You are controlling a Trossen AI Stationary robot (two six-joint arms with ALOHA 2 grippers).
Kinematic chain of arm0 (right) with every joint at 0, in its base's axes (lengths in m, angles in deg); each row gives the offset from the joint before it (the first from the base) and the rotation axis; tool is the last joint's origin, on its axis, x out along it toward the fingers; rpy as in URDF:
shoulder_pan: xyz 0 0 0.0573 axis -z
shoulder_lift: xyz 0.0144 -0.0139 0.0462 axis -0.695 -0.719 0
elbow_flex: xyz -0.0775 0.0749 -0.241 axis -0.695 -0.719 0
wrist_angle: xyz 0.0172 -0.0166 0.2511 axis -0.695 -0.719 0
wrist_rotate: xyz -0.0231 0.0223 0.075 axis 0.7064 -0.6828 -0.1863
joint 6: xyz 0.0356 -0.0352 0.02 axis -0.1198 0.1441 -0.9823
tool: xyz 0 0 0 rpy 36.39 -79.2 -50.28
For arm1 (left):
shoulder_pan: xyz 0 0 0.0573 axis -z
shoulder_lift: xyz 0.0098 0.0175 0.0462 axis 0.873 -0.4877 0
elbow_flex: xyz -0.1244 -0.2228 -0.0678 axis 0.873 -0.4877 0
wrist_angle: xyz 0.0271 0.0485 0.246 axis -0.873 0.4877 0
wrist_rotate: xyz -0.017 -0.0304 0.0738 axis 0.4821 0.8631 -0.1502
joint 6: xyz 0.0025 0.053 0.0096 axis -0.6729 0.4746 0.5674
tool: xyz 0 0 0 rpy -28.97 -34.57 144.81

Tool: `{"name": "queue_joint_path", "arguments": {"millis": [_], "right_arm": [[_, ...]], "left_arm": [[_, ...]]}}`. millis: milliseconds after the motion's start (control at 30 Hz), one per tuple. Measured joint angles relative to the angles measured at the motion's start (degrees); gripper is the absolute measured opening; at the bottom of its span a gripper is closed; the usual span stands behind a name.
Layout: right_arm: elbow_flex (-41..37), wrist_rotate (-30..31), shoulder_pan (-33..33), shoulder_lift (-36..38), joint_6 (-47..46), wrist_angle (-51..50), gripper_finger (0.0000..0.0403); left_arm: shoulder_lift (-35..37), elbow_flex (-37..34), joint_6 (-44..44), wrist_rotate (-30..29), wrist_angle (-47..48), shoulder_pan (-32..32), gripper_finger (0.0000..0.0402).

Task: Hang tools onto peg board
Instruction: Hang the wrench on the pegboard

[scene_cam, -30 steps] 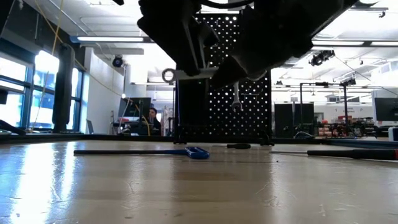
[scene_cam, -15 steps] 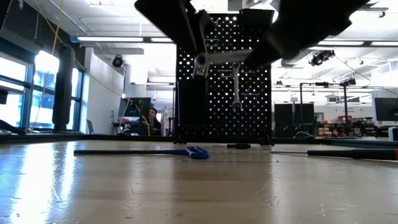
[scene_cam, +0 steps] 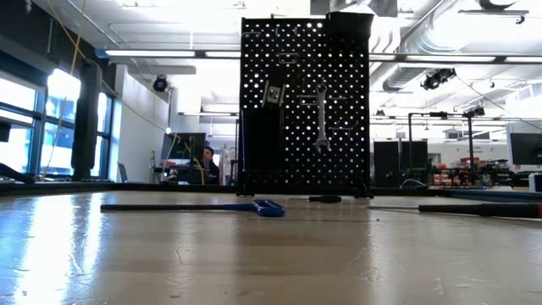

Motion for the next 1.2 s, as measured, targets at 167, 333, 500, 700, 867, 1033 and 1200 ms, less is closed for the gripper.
{"name": "queue_joint_path", "arguments": {"millis": [167, 333, 500, 700, 867, 1033, 1200], "right_arm": [[0.0, 7.3, -3.8, 5.2, 5.7, 1.1, 0.0001], [0.0, 12.1, -5.8, 9.2, 11.6, 1.0, 0.0001], [0.0, 13.8, -5.1, 10.5, 16.7, 1.7, 0.0001], [0.0, 10.1, -1.1, 9.9, 22.8, 7.2, 0.0001], [0.0, 1.9, 3.5, 9.5, 32.4, 15.4, 0.0001], [-0.1, -4.7, 7.9, 12.1, 38.9, 16.4, 0.0001], [-0.1, -8.7, 11.3, 17.3, 44.6, 14.3, 0.0001]], "left_arm": [[8.1, -8.1, 2.7, -3.4, -11.9, 0.0, 0.0155], [10.7, -20.0, 3.5, -3.5, -27.2, 0.0, 0.0155], [8.4, -31.7, 1.8, -1.9, -50.4, -0.1, 0.0155], [-0.3, -39.7, -3.3, 2.5, -84.6, -0.8, 0.0155], [-10.0, -40.1, -8.1, 4.0, -99.2, -2.3, 0.0155], [-13.7, -40.1, -10.5, 4.0, -104.0, -3.4, 0.0155], [-13.1, -40.3, -10.1, 4.1, -101.3, -3.4, 0.0155]]}}
